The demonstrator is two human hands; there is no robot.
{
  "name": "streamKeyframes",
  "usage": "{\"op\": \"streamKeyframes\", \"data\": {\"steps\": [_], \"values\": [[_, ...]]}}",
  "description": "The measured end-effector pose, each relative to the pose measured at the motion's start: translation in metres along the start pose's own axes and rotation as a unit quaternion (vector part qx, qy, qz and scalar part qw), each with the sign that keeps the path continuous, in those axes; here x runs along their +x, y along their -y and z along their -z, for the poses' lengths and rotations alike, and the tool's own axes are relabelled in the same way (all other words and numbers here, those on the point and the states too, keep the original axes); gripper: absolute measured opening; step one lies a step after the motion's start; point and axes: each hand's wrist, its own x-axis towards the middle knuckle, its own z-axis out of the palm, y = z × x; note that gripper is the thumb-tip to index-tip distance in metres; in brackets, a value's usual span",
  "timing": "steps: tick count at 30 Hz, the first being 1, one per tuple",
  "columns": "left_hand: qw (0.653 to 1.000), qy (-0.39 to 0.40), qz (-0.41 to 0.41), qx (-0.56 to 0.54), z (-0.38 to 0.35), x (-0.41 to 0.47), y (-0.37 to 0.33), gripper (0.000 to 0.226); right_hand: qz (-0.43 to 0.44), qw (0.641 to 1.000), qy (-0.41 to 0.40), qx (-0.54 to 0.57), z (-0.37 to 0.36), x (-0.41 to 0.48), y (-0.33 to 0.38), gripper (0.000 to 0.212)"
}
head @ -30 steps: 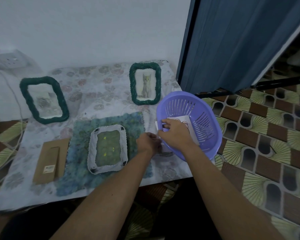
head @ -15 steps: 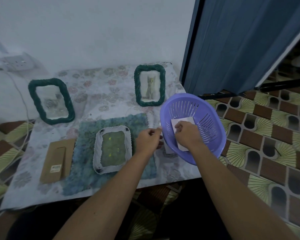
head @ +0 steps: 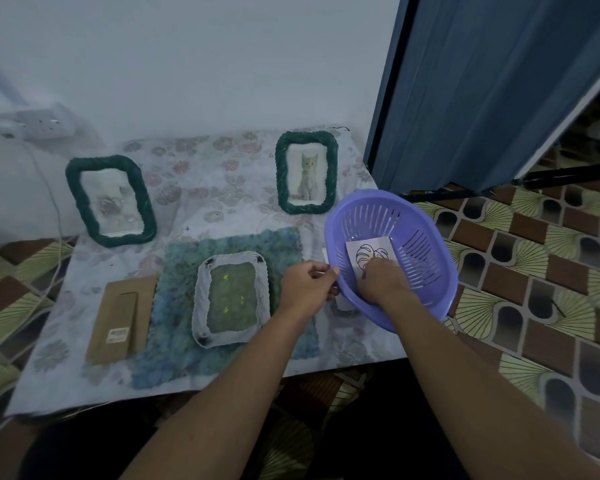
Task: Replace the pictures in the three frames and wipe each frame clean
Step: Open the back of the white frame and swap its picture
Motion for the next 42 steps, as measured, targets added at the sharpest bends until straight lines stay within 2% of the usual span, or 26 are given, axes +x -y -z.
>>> {"op": "streamKeyframes", "data": {"steps": [7, 15, 17, 19, 22, 24, 27, 31, 36, 39, 42], "values": [[1.0, -0.004, -0.001, 0.001, 0.0, -0.001, 0.002, 0.017, -0.016, 0.999, -0.017, 0.029, 0.001, 0.0, -0.001, 0.028], [1.0, -0.006, 0.019, -0.007, 0.0, -0.003, -0.002, 0.014, -0.001, 0.995, -0.02, 0.095, 0.01, -0.008, -0.001, 0.02], [1.0, -0.004, 0.02, -0.01, 0.001, -0.005, -0.004, 0.016, 0.005, 0.994, -0.056, 0.096, 0.017, -0.017, 0.003, 0.02], [1.0, -0.011, 0.019, -0.003, 0.003, -0.007, -0.006, 0.021, 0.021, 0.986, -0.13, 0.105, 0.022, -0.029, 0.01, 0.02], [0.999, -0.044, 0.019, 0.004, 0.01, -0.008, -0.011, 0.02, 0.082, 0.963, -0.226, 0.119, 0.026, -0.045, 0.025, 0.019], [0.998, -0.055, 0.019, -0.004, 0.02, -0.008, -0.015, 0.015, 0.12, 0.951, -0.251, 0.134, 0.028, -0.053, 0.038, 0.018], [0.998, -0.051, 0.012, -0.026, 0.041, -0.01, -0.017, 0.018, 0.165, 0.934, -0.277, 0.152, 0.03, -0.069, 0.064, 0.019], [0.995, -0.034, 0.023, -0.096, 0.073, -0.013, -0.012, 0.017, 0.204, 0.931, -0.243, 0.182, 0.021, -0.087, 0.101, 0.018], [0.986, -0.036, 0.098, -0.126, 0.116, -0.023, 0.004, 0.028, 0.22, 0.93, -0.159, 0.249, -0.007, -0.1, 0.136, 0.017], [0.972, -0.088, 0.141, -0.166, 0.14, -0.031, 0.015, 0.023, 0.215, 0.93, -0.113, 0.277, -0.028, -0.102, 0.149, 0.018], [0.967, -0.157, 0.148, -0.136, 0.165, -0.028, 0.036, 0.013, 0.191, 0.933, -0.076, 0.295, -0.046, -0.097, 0.156, 0.018]]}}
